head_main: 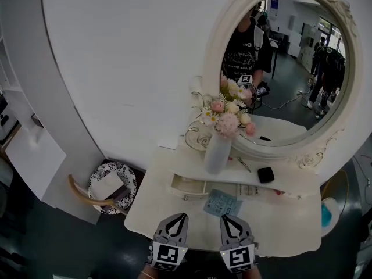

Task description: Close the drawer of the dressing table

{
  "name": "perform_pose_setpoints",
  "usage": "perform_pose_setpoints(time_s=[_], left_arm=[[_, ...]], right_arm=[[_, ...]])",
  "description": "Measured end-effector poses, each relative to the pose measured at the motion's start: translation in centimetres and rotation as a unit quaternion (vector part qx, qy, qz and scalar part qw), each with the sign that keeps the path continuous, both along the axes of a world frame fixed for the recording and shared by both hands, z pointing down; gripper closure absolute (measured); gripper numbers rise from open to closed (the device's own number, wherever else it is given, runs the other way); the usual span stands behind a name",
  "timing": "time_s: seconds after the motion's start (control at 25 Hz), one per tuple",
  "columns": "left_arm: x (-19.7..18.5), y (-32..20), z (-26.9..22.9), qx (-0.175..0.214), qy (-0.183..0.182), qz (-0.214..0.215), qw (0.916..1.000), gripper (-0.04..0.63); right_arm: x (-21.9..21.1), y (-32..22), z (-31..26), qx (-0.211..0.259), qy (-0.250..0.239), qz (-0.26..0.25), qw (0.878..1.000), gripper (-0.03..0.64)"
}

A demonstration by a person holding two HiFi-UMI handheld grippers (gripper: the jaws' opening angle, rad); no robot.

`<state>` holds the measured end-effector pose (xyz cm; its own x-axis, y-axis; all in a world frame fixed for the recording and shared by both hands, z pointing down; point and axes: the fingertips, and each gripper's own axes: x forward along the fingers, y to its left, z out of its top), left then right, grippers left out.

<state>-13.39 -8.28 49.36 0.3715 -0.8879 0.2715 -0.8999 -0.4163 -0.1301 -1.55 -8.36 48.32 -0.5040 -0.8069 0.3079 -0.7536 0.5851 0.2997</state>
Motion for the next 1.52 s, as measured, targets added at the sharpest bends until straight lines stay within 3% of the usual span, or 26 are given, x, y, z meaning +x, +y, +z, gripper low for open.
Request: perform_pose_setpoints(time_s=[0.52, 0.64, 0.72, 1.0, 1.24, 1.52], left_arm=[[0.7, -2.4, 2.3, -0.047, 0.010, -0.039, 0.9981, 0.572], [0.4, -2.9, 3.6, -0.065, 0.004, -0.043, 0.9969, 0.483], [0.2, -3.4, 4.4, -0.075, 0.000, -0.048, 0.9960, 0.472], [0.0, -4.7, 6.4, -0.104, -0.006, -0.055, 0.9930, 0.463], [-0.8, -5.5, 8.7, -0.134, -0.010, -0.072, 0.9883, 0.463], [-0.9, -6.8, 9.2, -0.141, -0.005, -0.085, 0.9864, 0.463]], right_arm=[[-0.2, -4.0, 0.1, -0.007, -0.014, -0.064, 0.998, 0.606], [-0.2, -4.4, 0.2, -0.010, -0.013, -0.071, 0.997, 0.606], [-0.1, -4.8, 0.1, -0.011, -0.009, -0.074, 0.997, 0.606], [0.2, -5.2, 0.4, -0.015, -0.031, -0.067, 0.997, 0.606], [0.3, -4.9, 0.6, -0.020, -0.022, -0.071, 0.997, 0.606], [1.6, -5.4, 0.8, -0.023, -0.019, -0.056, 0.998, 0.606]])
